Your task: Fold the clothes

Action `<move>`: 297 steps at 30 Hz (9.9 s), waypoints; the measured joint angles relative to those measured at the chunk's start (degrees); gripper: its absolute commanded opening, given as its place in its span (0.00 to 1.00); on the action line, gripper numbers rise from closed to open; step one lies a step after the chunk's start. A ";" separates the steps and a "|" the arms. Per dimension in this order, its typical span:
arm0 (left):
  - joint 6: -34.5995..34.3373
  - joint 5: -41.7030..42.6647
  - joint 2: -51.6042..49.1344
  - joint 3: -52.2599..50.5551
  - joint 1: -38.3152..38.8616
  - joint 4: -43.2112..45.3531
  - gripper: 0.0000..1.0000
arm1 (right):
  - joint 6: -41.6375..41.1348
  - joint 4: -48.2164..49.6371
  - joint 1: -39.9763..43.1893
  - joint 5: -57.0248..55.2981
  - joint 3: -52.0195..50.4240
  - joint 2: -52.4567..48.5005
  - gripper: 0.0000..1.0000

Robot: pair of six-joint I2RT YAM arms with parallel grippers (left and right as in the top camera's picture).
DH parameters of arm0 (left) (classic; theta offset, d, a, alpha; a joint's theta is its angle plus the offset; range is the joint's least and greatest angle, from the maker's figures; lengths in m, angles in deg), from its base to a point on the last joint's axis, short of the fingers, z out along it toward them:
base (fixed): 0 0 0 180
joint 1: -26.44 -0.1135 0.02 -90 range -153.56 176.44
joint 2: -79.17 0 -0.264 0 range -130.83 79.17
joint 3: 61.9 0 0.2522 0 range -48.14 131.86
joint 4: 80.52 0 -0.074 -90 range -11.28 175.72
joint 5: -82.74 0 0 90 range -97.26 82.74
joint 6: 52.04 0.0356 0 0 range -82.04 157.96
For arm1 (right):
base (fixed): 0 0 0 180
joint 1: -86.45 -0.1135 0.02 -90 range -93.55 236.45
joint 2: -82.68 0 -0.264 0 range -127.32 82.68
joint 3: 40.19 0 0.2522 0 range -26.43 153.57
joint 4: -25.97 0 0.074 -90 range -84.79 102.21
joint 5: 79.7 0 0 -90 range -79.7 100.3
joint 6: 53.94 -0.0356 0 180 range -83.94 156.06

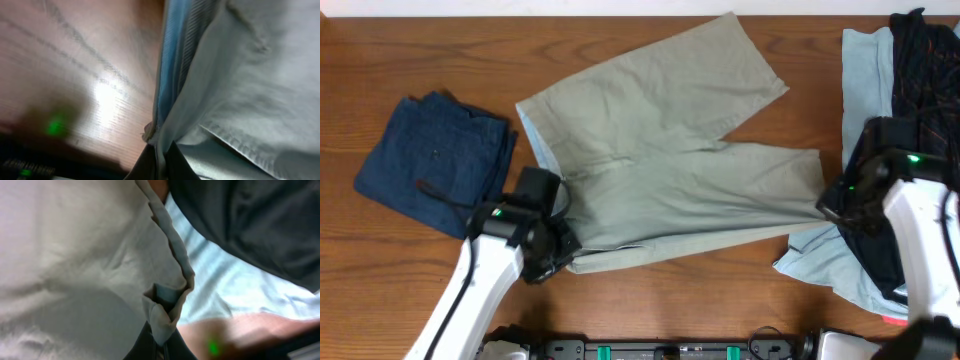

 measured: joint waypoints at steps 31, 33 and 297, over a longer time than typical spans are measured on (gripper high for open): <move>-14.36 -7.43 14.12 9.88 0.52 3.04 0.06 | 14.67 23.69 -0.74 15.04 12.39 3.61 0.01; -15.98 -9.27 10.82 9.88 0.46 4.50 0.06 | 14.84 27.19 -2.89 14.27 12.39 0.66 0.01; -10.88 25.59 -24.06 11.02 17.05 60.92 0.46 | 20.72 32.65 -30.42 6.67 4.02 -30.03 0.36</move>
